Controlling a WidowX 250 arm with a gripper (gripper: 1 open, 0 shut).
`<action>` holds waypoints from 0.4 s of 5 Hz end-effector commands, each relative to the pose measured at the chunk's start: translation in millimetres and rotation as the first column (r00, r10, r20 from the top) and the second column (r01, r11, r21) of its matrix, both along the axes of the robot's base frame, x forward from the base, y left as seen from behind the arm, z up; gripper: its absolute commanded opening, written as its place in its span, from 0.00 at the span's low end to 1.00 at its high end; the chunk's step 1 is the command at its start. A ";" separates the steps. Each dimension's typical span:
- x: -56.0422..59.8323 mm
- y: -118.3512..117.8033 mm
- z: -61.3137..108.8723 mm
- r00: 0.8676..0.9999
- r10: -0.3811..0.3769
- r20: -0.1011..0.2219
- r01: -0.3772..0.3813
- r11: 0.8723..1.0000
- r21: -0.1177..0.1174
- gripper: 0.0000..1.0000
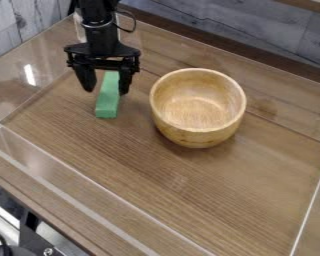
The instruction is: Put green stick into wooden bowl
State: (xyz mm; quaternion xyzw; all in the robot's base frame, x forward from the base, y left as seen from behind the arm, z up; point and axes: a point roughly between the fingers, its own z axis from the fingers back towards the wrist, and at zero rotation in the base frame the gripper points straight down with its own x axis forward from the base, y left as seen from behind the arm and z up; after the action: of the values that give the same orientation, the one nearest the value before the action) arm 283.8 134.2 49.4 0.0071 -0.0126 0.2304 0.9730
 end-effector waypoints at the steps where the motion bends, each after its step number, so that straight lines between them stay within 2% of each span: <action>1: 11.7 5.4 13.2 0.998 0.012 0.064 -0.016 0.999 0.049 1.00; 2: 12.6 6.2 2.9 0.998 0.019 0.054 -0.022 0.998 0.061 1.00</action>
State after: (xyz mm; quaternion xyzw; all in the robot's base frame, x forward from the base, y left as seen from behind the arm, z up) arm 289.3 138.8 39.2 0.0255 -0.0214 0.2407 0.9700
